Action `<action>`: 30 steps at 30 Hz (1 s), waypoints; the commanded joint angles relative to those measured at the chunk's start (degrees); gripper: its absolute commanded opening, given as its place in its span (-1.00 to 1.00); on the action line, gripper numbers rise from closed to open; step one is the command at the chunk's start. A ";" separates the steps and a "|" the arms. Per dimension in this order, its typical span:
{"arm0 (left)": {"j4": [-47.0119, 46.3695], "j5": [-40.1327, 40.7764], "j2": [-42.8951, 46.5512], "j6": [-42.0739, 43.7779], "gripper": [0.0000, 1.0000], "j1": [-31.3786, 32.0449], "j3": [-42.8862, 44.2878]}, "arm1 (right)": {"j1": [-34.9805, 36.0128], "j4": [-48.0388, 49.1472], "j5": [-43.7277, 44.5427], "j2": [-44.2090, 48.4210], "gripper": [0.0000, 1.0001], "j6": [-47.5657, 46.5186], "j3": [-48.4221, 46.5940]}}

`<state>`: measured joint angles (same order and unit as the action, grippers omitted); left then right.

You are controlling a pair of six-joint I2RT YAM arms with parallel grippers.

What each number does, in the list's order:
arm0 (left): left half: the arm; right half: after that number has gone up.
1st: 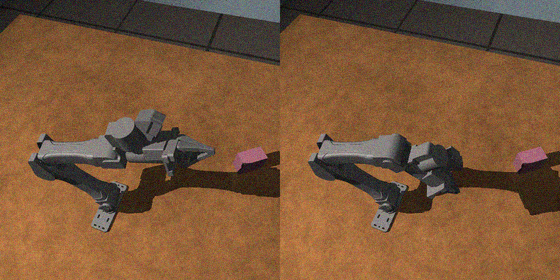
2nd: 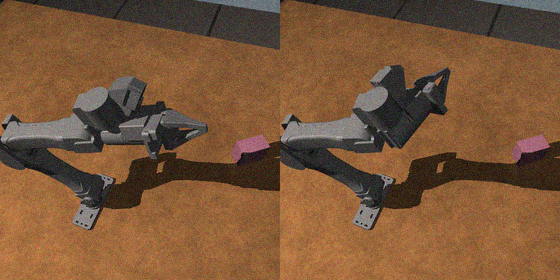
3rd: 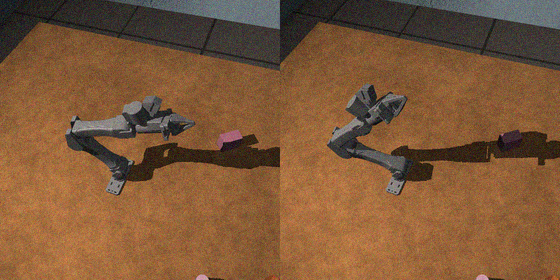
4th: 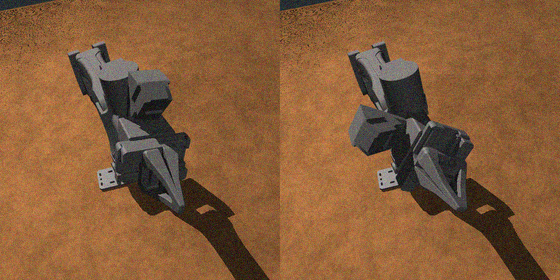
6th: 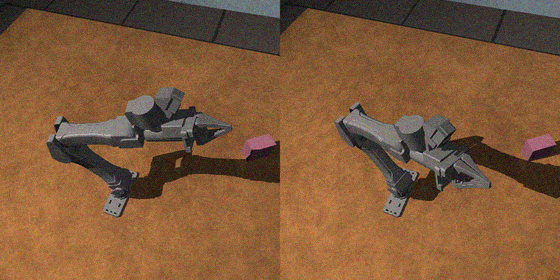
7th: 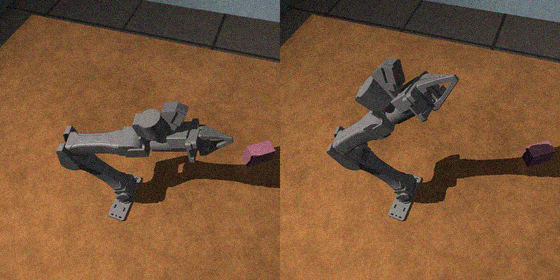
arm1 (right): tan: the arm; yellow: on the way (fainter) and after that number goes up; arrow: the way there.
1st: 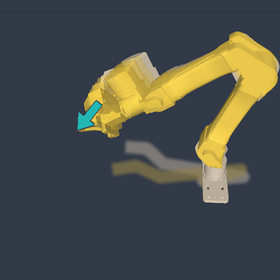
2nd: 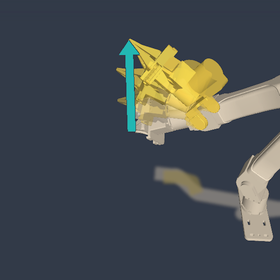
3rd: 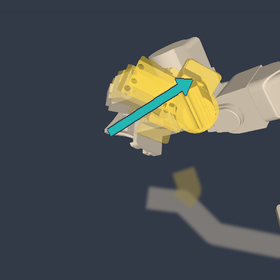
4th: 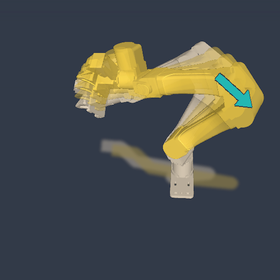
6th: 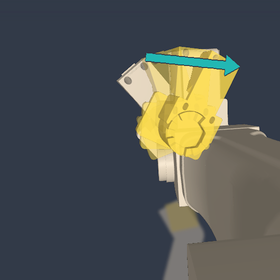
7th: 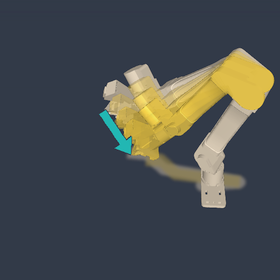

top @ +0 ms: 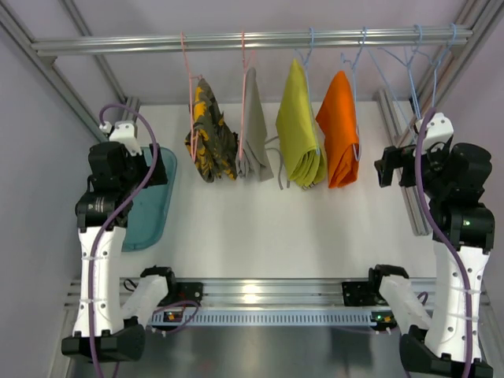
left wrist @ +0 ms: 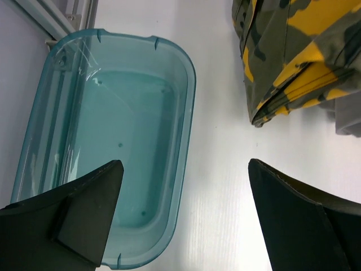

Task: Remove the trousers from the hanger

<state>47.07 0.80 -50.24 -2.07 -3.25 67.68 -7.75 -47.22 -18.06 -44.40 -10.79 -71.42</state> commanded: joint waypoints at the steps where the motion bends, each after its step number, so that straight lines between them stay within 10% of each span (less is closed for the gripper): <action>1: -1.01 -0.53 -1.61 -4.25 0.98 -0.18 5.08 | -0.51 0.20 -0.74 -0.94 0.99 -0.02 -4.25; 14: -1.28 -27.03 -21.37 -16.03 0.97 -0.18 35.66 | -0.51 -2.53 -5.67 -6.48 0.99 2.26 -12.95; 30: -29.91 -41.93 -27.72 -38.80 0.48 -0.18 23.82 | -0.69 -2.96 -5.14 -9.38 0.99 3.05 -14.45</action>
<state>28.36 -38.59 -78.35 -35.68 -3.29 92.58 -7.79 -50.76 -22.41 -53.67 -8.32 -83.24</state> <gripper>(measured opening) 0.750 0.993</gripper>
